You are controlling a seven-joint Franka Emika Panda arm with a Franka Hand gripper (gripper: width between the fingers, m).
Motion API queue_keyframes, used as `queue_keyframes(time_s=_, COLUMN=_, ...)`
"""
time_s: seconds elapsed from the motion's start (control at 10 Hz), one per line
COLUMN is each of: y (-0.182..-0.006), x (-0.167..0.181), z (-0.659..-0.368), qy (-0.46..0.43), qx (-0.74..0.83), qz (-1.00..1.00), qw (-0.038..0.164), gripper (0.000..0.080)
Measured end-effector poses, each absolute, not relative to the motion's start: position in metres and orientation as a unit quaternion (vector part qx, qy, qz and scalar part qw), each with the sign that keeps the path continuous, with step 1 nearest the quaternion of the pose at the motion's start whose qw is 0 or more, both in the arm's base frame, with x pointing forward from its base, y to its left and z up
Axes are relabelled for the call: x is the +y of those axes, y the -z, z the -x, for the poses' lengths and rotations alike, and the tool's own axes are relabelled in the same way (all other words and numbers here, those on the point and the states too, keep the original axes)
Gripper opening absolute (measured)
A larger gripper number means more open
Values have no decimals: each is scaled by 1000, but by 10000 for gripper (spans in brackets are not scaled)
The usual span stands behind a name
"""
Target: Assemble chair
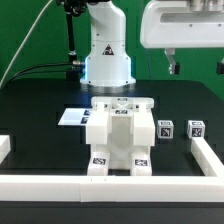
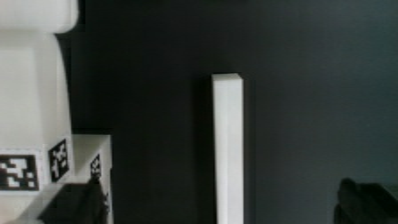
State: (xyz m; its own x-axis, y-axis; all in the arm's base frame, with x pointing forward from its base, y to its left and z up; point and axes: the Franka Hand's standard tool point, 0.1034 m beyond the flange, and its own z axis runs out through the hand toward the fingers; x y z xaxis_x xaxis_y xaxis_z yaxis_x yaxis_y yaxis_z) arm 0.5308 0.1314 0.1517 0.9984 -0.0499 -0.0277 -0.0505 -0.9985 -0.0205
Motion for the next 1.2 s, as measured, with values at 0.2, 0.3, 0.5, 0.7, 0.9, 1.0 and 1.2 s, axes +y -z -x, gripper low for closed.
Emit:
queue_keyframes(time_s=0.2, y=-151, x=132, z=-531, qy=-14, qx=25, qz=1000, qw=11, gripper=649)
queue_keyframes(time_s=0.3, y=-149, x=134, z=-528, qy=-11, qx=41, qz=999, qw=10, gripper=649)
queue_keyframes(time_s=0.5, y=-115, x=156, z=-471, qy=-19, qx=71, qz=997, qw=5, gripper=649)
queue_keyframes(time_s=0.7, y=-86, x=183, z=-437, qy=-13, qx=99, qz=995, qw=2, gripper=649)
queue_keyframes(time_s=0.9, y=-76, x=186, z=-435, qy=-11, qx=93, qz=996, qw=0, gripper=649)
queue_keyframes(time_s=1.0, y=-75, x=187, z=-435, qy=-11, qx=93, qz=996, qw=0, gripper=649)
queue_keyframes(time_s=1.2, y=-62, x=184, z=-438, qy=-3, qx=92, qz=996, qw=0, gripper=649)
